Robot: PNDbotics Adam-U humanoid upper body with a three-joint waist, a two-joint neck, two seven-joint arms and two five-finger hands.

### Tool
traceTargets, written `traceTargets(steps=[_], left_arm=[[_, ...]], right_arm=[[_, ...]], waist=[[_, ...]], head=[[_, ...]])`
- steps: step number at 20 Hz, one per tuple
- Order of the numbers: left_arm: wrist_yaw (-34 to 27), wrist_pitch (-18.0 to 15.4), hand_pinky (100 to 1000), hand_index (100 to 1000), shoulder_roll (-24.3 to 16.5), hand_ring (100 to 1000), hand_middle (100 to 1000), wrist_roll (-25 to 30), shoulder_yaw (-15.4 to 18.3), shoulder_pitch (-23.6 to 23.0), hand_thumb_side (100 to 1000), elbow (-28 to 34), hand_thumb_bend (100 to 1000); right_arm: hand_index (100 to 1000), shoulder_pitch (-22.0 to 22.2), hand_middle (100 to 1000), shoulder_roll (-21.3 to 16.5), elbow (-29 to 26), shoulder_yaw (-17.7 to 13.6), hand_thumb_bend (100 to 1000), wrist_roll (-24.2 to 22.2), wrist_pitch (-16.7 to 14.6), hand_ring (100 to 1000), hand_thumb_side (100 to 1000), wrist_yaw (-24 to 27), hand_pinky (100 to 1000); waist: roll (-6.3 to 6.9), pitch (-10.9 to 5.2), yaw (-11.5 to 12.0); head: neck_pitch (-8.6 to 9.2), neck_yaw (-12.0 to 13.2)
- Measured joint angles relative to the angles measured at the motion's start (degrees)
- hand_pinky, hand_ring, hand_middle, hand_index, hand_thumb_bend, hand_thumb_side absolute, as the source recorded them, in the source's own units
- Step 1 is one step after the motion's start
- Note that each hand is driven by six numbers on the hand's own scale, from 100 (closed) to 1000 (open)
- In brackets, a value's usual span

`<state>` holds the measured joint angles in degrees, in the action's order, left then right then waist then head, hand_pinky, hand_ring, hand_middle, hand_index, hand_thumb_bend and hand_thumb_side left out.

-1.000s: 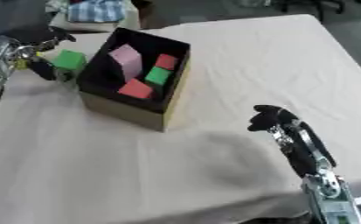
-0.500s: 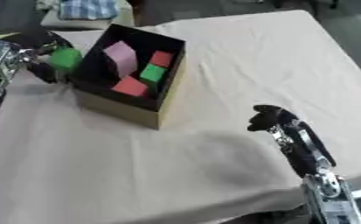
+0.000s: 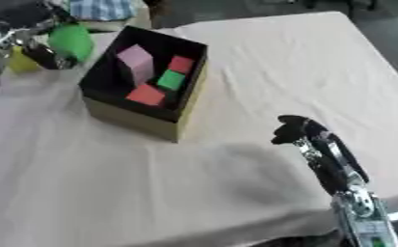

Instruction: Pick up objects on the table and place them in the box.

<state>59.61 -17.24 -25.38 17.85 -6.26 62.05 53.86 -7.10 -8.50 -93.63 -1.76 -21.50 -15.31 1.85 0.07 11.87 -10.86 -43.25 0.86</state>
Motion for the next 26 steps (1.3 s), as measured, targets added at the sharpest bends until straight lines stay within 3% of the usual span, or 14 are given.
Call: traceTargets(steps=[4,8,9,11,13,14,15,19,22,23,26], left_arm=[[-7.5,-2.5,747,765,0.3,541,536,3.8,-4.7,0.1,153,5.3,164],[-9.9,-4.6,751,781,2.0,563,570,8.4,-8.9,0.1,242,5.4,185],[-10.0,-5.1,759,813,2.5,592,608,9.3,-9.7,0.1,304,4.9,204],[-10.1,-6.1,771,864,3.3,647,686,10.7,-10.7,0.1,485,3.7,324],[-9.5,-6.8,797,922,3.8,721,785,11.3,-11.4,0.1,667,2.8,503],[-8.8,-7.0,801,926,3.8,728,794,11.2,-11.5,0.1,687,2.7,522],[-7.7,-7.0,823,943,3.8,759,840,10.8,-11.5,0.1,795,2.7,609],[-3.8,-6.0,844,965,3.6,784,894,7.5,-10.7,-0.1,910,3.1,712],[-3.3,-5.0,846,961,2.2,784,894,5.8,-9.4,-0.7,893,4.1,671],[-3.4,-4.6,842,950,1.6,777,876,5.5,-8.9,-0.9,820,4.6,602],[-3.8,-2.3,835,933,-1.1,767,858,4.6,-6.4,-1.5,671,5.5,514]], right_arm=[[793,-0.1,591,0.0,0.0,0.0,100,-0.1,0.1,609,693,0.0,688],[793,-0.4,591,0.0,0.0,0.0,100,-0.1,0.1,609,692,0.0,688],[793,-0.4,591,0.0,0.0,0.0,100,-0.2,0.1,609,691,0.0,688],[793,-0.4,591,0.0,0.0,0.0,100,-0.2,0.1,609,691,0.0,688],[793,-0.4,591,0.0,0.0,0.0,100,-0.2,0.1,609,691,0.0,688],[793,-0.4,591,0.0,0.0,0.0,100,-0.3,0.0,609,691,0.0,688],[793,-0.4,591,0.0,0.0,0.0,100,-0.3,0.0,609,691,0.0,688],[793,-0.4,591,0.0,0.0,0.0,100,-0.4,0.0,609,691,0.0,689],[793,-0.4,591,0.0,0.0,0.0,100,-0.4,0.0,610,692,0.0,689],[793,-0.4,591,0.0,0.0,0.0,100,-0.4,0.0,610,692,0.0,689],[793,-0.4,591,0.0,0.0,-0.2,100,-0.4,-0.1,609,693,0.0,689]], waist=[[0.10,0.00,0.0],[0.10,0.00,-0.4],[0.10,0.00,-0.5],[0.10,0.00,-0.5],[0.10,0.00,-0.5],[0.10,0.00,-0.5],[0.10,-0.01,-0.5],[0.10,-0.01,-0.3],[0.10,-0.02,0.0],[0.10,-0.02,0.0],[0.10,-0.03,0.5]], head=[[0.02,0.0],[0.06,0.0],[0.07,0.0],[0.08,0.0],[0.08,0.0],[0.10,0.0],[0.12,0.0],[0.48,0.0],[0.50,-0.2],[0.50,-0.3],[0.50,-0.5]])
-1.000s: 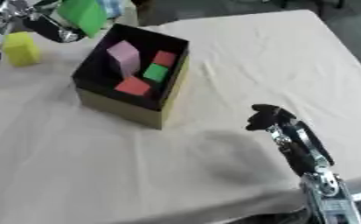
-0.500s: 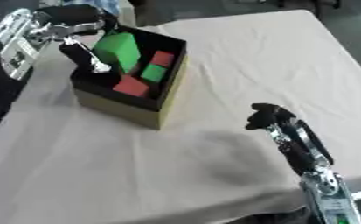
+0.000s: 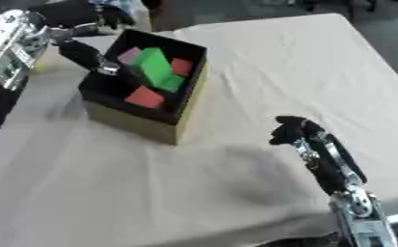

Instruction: Pick up objects on the table and place them in the box.

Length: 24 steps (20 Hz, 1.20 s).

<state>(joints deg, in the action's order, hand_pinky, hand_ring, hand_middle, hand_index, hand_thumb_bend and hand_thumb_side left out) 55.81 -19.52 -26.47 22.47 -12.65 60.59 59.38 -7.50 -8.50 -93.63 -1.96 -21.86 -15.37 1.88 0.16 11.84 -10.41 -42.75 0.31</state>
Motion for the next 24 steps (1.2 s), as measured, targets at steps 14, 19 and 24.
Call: traceTargets(steps=[14,19,24], left_arm=[[13.9,17.4,842,919,-4.0,768,837,-13.4,14.7,3.0,434,-20.9,429],[14.3,16.6,854,920,-5.8,783,842,-14.2,16.8,3.5,310,-24.3,405],[14.3,15.9,852,916,-7.1,781,838,-13.5,17.8,3.6,283,-25.4,394]], right_arm=[[793,0.4,590,-0.1,0.0,-0.1,100,0.1,-0.2,609,700,0.0,689],[793,0.0,590,-0.5,0.0,-0.1,100,0.2,-0.5,610,709,0.0,690],[793,-0.1,591,-0.9,0.1,-0.1,100,0.5,-1.0,610,718,-0.1,690]], waist=[[0.00,0.30,-0.4],[0.00,2.41,-2.0],[0.08,4.24,-2.9]], head=[[0.30,-0.7],[1.68,-0.2],[4.17,4.0]])
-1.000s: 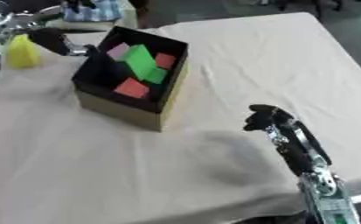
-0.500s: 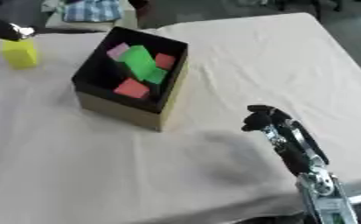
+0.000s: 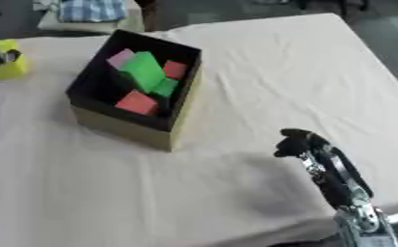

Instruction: Pick up objects on the table and place them in the box.

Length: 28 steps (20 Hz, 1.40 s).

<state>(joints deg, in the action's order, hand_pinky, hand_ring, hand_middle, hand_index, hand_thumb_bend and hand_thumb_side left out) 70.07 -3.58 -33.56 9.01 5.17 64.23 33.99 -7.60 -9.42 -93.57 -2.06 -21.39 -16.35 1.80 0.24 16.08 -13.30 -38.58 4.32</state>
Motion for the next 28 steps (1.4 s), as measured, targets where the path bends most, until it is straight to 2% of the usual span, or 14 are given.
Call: traceTargets(steps=[4,8,11,15,16,18,21,25,28], left_arm=[[-0.1,0.0,853,918,-0.3,784,840,0.4,0.2,0.1,280,-0.2,390],[-0.1,0.6,854,926,-0.7,791,850,1.1,0.4,0.3,273,-0.6,391],[0.4,2.0,853,927,-0.9,793,855,1.3,0.6,0.3,259,-1.3,387],[1.2,4.1,854,932,-1.3,796,861,2.1,0.9,0.3,249,-2.5,373],[1.4,4.4,849,927,-1.4,789,852,2.5,0.9,0.3,214,-2.7,358],[1.4,4.9,836,920,-1.5,768,827,3.0,1.1,0.3,198,-2.9,351],[1.4,5.2,839,918,-1.5,769,828,3.0,1.1,0.3,206,-3.1,359],[1.4,5.9,871,936,-1.6,808,879,0.3,1.2,0.0,222,-3.1,381],[1.4,6.0,893,946,-1.6,837,909,-3.1,1.4,-0.6,273,-3.2,401]], right_arm=[[793,0.0,591,-0.5,0.0,0.0,100,0.1,-0.1,610,723,-0.2,690],[793,-0.3,591,-0.5,0.2,0.0,100,0.2,-0.2,610,726,-0.3,690],[793,-0.5,591,-0.6,0.3,0.0,100,0.2,-0.3,611,726,-0.4,690],[793,-0.5,591,-0.7,0.3,0.0,100,0.2,-0.3,611,726,-0.5,690],[793,-0.5,591,-0.8,0.3,0.0,100,0.2,-0.3,611,726,-0.5,690],[793,-0.5,591,-0.9,0.3,0.0,100,0.2,-0.3,611,726,-0.5,690],[793,-0.5,591,-0.9,0.3,0.0,100,0.2,-0.3,611,725,-0.6,689],[793,-0.5,591,-0.9,0.3,0.0,100,0.2,-0.3,611,724,-0.7,689],[793,-0.5,591,-0.9,0.3,0.0,100,0.2,-0.3,611,723,-0.7,689]], waist=[[0.46,0.96,-0.4],[0.54,1.38,-0.5],[0.78,2.00,-0.9],[0.90,2.04,-1.1],[0.98,2.04,-1.1],[1.06,2.04,-1.1],[1.06,2.04,-1.1],[1.06,2.04,-1.1],[1.06,2.04,-1.1]], head=[[2.16,3.7],[3.01,5.2],[3.42,5.6],[3.44,5.7],[3.44,5.7],[3.44,5.7],[3.44,5.7],[3.44,5.7],[3.44,5.7]])
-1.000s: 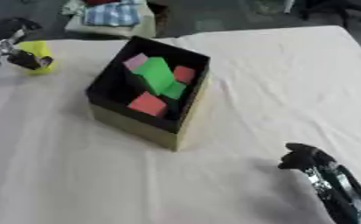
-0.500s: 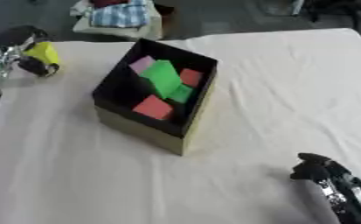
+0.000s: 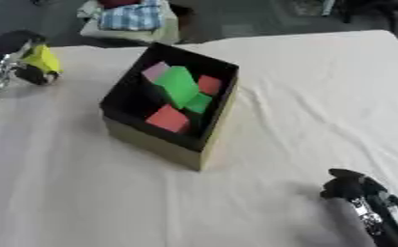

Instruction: Pick up objects on the table and place them in the box.

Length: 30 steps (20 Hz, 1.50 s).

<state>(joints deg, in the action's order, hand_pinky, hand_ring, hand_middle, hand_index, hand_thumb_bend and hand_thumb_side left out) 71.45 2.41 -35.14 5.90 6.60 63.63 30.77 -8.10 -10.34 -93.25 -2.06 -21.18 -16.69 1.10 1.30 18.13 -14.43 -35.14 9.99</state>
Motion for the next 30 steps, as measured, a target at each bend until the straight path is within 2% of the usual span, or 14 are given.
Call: traceTargets(steps=[4,11,15,18,22,26,30], left_arm=[[-0.4,-0.4,911,956,0.0,861,933,-1.3,0.0,-0.1,329,-0.4,403],[-1.4,-0.8,909,953,0.0,857,926,-0.3,0.0,-0.2,352,-1.1,390],[-1.8,-0.9,842,903,0.0,769,819,0.1,0.0,-0.2,273,-1.3,345],[-2.0,-1.0,782,820,0.0,651,678,0.4,0.0,-0.1,134,-1.4,294],[-2.2,-1.1,747,729,0.0,557,545,0.1,0.0,-0.1,122,-0.9,239],[-2.8,-2.1,742,710,0.0,540,517,-0.8,-0.4,-0.2,119,0.9,210],[-5.0,-5.8,743,703,0.0,533,502,-0.4,-2.0,-0.2,107,5.9,199]], right_arm=[[793,0.0,591,0.0,0.0,0.0,100,0.0,0.0,611,724,0.0,689],[793,0.0,591,0.0,0.0,0.0,100,0.0,0.0,611,726,-0.1,689],[793,0.0,591,0.0,0.1,0.0,100,-0.1,-0.1,611,728,-0.1,688],[793,0.0,591,0.0,0.2,0.0,100,-0.1,-0.1,611,728,-0.1,688],[792,0.0,591,0.0,0.3,0.0,100,-0.1,-0.1,611,727,-0.1,688],[792,0.0,591,0.0,0.3,-0.1,100,-0.1,-0.1,611,725,-0.1,688],[792,0.1,591,0.0,0.3,-0.4,100,-0.1,-0.1,611,722,-0.1,688]], waist=[[0.00,0.00,0.0],[0.00,0.02,0.0],[0.00,0.15,-0.2],[0.00,0.15,-0.4],[0.00,0.15,-0.3],[0.00,0.15,0.1],[0.00,0.08,0.7]], head=[[0.00,0.0],[0.00,0.0],[0.00,0.0],[0.00,0.0],[0.00,0.0],[-0.02,0.0],[-0.09,-0.1]])
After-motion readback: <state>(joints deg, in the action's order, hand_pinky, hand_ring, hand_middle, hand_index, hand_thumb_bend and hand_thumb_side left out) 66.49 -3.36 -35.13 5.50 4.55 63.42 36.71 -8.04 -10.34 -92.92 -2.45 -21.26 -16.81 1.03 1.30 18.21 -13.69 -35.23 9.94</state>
